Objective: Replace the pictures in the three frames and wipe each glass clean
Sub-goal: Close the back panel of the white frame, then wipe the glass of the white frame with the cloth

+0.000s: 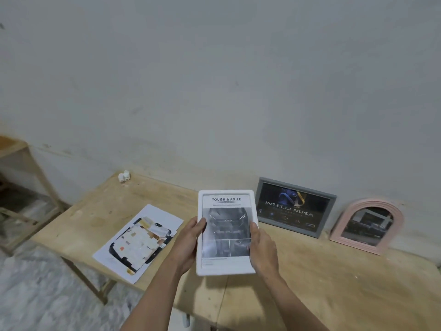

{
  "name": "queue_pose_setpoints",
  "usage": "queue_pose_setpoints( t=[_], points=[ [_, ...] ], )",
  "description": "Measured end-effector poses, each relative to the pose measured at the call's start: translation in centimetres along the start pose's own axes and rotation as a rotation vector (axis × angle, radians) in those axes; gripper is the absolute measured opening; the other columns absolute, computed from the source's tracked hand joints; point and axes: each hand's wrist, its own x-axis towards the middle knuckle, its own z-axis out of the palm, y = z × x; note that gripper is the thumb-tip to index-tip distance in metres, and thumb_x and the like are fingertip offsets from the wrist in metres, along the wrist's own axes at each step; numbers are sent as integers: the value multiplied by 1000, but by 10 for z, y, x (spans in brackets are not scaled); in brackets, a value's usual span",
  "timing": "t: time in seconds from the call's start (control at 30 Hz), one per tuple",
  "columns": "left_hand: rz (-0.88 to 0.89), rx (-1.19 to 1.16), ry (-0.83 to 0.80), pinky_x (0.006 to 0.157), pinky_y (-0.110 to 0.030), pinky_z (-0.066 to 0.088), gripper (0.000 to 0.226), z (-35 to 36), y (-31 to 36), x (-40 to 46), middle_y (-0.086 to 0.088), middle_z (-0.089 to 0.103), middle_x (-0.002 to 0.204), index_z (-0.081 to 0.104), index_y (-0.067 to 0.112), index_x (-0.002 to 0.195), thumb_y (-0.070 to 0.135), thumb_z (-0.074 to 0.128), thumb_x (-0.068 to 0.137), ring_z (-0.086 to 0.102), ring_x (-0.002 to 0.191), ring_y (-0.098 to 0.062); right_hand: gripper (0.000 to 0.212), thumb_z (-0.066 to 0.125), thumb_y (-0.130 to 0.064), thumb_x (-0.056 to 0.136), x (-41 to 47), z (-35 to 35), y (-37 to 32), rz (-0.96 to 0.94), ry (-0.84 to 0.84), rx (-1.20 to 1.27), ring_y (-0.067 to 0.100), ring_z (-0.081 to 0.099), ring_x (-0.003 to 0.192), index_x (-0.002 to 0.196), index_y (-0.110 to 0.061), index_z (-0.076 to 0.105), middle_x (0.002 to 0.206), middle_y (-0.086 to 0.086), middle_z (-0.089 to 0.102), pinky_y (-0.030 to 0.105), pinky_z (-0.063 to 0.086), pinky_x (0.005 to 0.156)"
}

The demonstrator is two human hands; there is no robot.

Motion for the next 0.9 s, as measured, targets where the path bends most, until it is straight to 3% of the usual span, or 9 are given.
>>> queue_pose_setpoints(
  t=[0.07, 0.2, 0.27, 0.37, 0.5, 0.6, 0.7, 0.8, 0.9],
  points=[
    [-1, 10, 18, 75, -32, 60, 28, -14, 8, 9, -9, 74, 117, 64, 13, 123, 26, 47, 105, 71, 107, -24, 65, 17, -65, 92, -4, 20, -4, 5, 12, 15, 26, 60, 83, 91, -16, 60, 82, 4, 65, 37, 46, 72],
    [-56, 57, 68, 96, -49, 55, 29, -37, 7, 27, -10, 74, 116, 65, 15, 125, 28, 49, 105, 70, 108, -30, 57, 21, -58, 96, -4, 43, -14, 20, 35, 39, 25, 58, 84, 94, -16, 59, 85, 3, 63, 35, 43, 72],
    [-57, 104, 99, 91, -47, 58, 27, -44, 7, 40, -6, 77, 110, 68, 18, 119, 32, 51, 103, 73, 101, -26, 56, 22, -57, 96, 4, 55, -17, 35, 39, 23, 26, 58, 83, 92, -15, 59, 83, 4, 62, 35, 43, 72],
    [-48, 235, 143, 70, -28, 54, 25, -51, 9, 61, -2, 77, 92, 71, 17, 101, 33, 53, 101, 73, 78, -13, 57, 25, -58, 95, 26, 71, -16, 50, 64, -12, 31, 59, 82, 91, -13, 59, 83, 10, 64, 37, 46, 72],
    [-107, 382, 178, 72, -34, 50, 32, -67, 10, 96, -12, 74, 87, 65, 10, 90, 38, 53, 99, 66, 75, -22, 54, 28, -51, 98, 57, 85, -17, 21, -11, -24, 29, 59, 76, 87, -10, 61, 81, 11, 66, 36, 44, 67],
    [-202, 452, 193, 57, -29, 37, 32, -78, 6, 126, -9, 62, 70, 56, 12, 81, 37, 53, 100, 51, 56, -18, 59, 20, -58, 94, 88, 95, -13, 12, -124, -73, 23, 59, 76, 87, -16, 61, 81, 4, 64, 34, 41, 65],
    [-279, 499, 184, 55, -27, 30, 31, -79, 2, 150, -9, 62, 76, 56, 13, 84, 38, 50, 102, 48, 59, -17, 53, 23, -60, 94, 117, 102, -7, 51, -186, -80, 14, 58, 71, 82, -23, 58, 74, -4, 61, 29, 39, 60],
    [-351, 452, 192, 59, -24, 46, 35, -67, -2, 177, -3, 78, 89, 65, 12, 95, 40, 46, 104, 71, 71, -17, 52, 24, -57, 96, 152, 108, -1, 56, -259, -90, 11, 58, 69, 83, -21, 59, 73, -3, 62, 25, 41, 58],
    [-382, 406, 269, 61, -26, 52, 30, -57, -5, 200, 0, 76, 84, 61, 15, 97, 40, 46, 104, 71, 72, -16, 46, 29, -51, 98, 182, 118, 5, 87, -308, -32, 11, 57, 69, 84, -19, 59, 74, -2, 61, 25, 43, 62]
  ],
)
